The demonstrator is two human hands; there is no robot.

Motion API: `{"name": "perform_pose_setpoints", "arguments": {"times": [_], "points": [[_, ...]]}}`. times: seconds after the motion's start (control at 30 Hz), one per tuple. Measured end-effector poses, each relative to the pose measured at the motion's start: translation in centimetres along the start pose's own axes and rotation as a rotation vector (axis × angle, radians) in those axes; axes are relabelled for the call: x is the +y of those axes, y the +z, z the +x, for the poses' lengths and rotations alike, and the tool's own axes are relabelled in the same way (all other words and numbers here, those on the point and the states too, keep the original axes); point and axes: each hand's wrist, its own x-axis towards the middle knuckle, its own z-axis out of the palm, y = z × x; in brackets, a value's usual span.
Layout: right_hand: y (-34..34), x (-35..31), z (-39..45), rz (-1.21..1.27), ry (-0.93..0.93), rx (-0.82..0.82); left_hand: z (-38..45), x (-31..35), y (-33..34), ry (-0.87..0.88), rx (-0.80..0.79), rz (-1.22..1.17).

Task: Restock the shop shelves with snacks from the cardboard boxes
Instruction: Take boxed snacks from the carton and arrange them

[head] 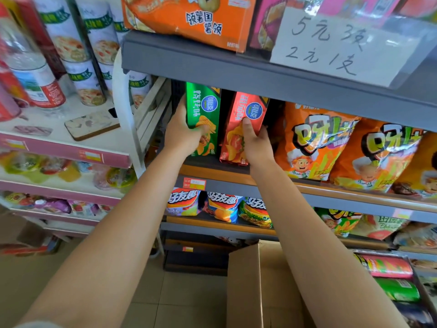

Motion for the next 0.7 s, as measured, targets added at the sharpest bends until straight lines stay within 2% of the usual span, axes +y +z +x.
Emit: {"name": "perform_pose_setpoints", "arguments": {"times": [0.37, 0.47, 0.63, 0.7], "points": [[1.4, -0.5, -0.2, -0.025, -0.119, 0.019, 0.6, 1.4, -1.4, 0.168, -0.034, 0.064], [1.2, -0.5, -0.2, -0.007, -0.121, 0.006, 0.0, 1.0, -0.8, 0.104, -0.039, -0.012], [1.3, -0.8, 0.1, 0.028, -0.135, -0.024, -0.3, 0.4, 0.4, -0.147, -0.081, -0.201], [1.6, -0.8, 0.4, 0.028, -0.151, -0.038, -0.3, 0.7, 1.0, -0.158, -0.070, -0.212]]}}
